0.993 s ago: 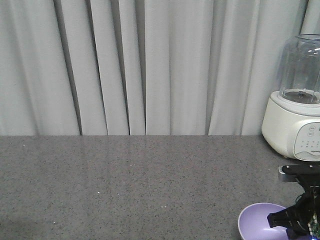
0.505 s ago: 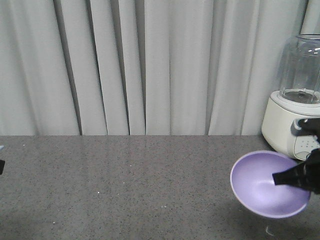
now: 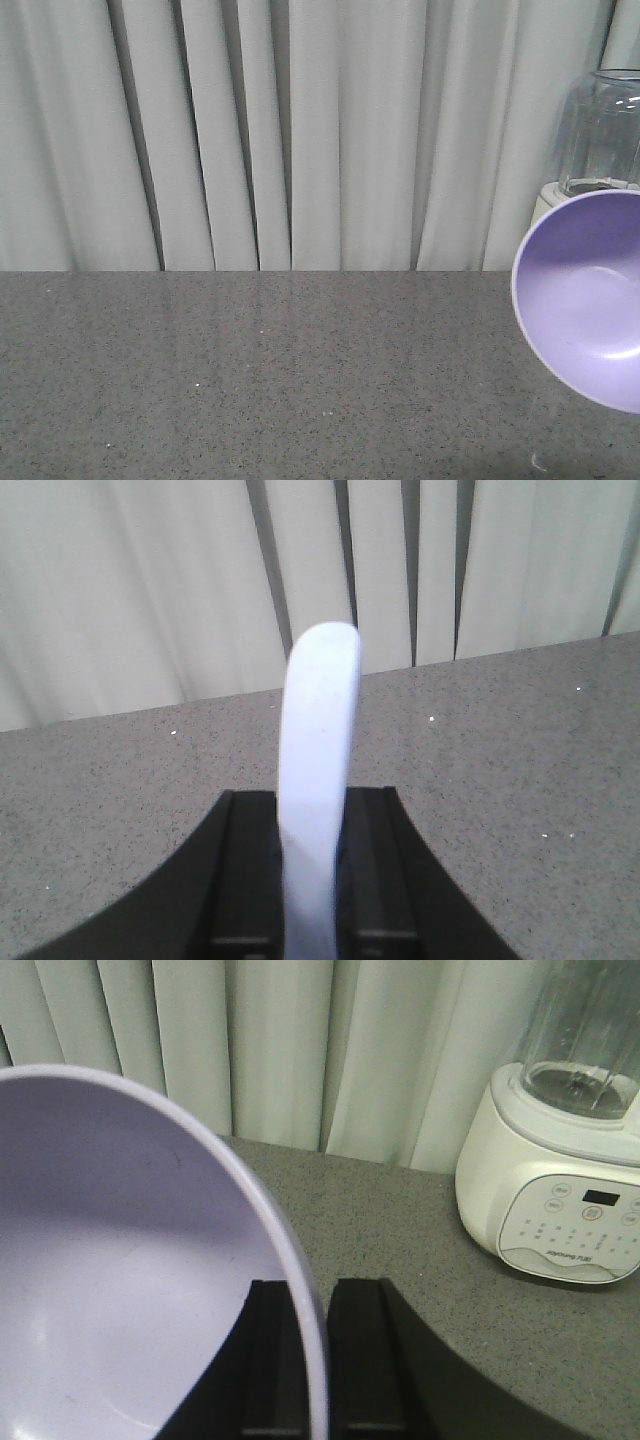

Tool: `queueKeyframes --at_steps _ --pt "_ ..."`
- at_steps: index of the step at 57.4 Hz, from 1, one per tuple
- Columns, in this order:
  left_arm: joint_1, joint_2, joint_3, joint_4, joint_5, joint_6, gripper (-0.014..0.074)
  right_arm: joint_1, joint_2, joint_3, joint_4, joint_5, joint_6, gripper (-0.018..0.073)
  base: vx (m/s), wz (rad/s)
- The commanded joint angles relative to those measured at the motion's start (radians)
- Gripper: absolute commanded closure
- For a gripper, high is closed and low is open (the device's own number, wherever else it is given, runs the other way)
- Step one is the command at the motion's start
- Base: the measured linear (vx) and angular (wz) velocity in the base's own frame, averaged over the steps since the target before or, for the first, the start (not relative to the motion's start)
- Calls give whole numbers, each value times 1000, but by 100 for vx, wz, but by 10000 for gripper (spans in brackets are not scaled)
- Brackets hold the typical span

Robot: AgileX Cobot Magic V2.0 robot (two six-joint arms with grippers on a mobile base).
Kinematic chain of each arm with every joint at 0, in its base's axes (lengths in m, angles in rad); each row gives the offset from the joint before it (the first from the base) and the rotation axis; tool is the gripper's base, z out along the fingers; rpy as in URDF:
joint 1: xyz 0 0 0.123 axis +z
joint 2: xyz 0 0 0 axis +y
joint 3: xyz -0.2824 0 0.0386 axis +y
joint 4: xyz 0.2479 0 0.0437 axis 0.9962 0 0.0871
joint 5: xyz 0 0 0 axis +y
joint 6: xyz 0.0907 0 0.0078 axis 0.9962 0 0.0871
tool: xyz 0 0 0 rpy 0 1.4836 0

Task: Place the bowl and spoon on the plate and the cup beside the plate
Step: 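Carry the spoon and bowl while driving to the counter with the blue plate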

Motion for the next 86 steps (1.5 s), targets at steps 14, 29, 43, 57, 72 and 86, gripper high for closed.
queueKeyframes --at_steps 14,29,43,57,72,86 --pt "-6 -190 117 -18 -148 2 602 -7 -92 49 12 -114 -11 569 0 0" --pt "-6 -191 117 -18 -133 -1 602 -7 -92 49 12 -108 -11 568 0 0" --pt "-6 -191 117 -18 -133 -1 602 -7 -92 49 12 -108 -11 568 0 0" --pt "-6 -191 117 -18 -133 -1 602 -7 -92 49 12 -108 -11 568 0 0" --pt "-6 -191 117 -18 -133 -1 602 -7 -92 49 12 -108 -6 568 0 0" --pt "-6 -191 117 -18 -133 -1 602 -7 -90 49 12 -107 -6 568 -1 2"
